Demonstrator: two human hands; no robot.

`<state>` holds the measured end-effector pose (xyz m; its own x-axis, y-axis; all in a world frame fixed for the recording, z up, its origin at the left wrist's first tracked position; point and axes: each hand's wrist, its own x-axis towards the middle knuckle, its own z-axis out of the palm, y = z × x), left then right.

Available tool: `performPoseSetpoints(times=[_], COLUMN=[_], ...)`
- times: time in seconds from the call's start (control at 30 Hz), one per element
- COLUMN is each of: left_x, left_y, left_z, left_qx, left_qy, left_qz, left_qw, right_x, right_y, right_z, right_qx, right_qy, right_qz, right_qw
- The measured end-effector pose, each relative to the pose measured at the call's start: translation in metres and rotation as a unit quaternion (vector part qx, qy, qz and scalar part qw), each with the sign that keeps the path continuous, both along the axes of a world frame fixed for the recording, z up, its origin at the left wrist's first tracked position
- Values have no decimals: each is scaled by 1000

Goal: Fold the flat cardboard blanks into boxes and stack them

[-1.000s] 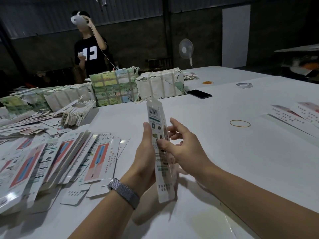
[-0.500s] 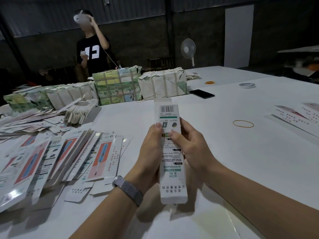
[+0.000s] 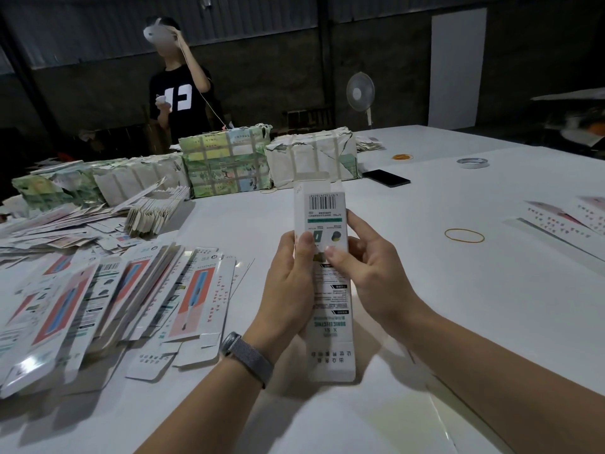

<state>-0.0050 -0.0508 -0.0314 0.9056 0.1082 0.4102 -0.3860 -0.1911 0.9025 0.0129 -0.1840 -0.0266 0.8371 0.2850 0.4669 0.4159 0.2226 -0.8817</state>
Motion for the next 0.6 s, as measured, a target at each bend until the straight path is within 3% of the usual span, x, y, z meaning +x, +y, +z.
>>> performPoseSetpoints(times=[0.33, 0.6], left_x=[-6, -6], left_y=[-9, -5], left_z=[2, 6], left_qx=[-27, -59], left_qy=[16, 24], left_qz=[-59, -4], left_qw=[998, 998], right_x=[1, 1], right_y=[-6, -2], right_z=[4, -2], right_qx=[43, -32], right_qy=[21, 17], right_qz=[-58, -52], right_qw=[997, 998])
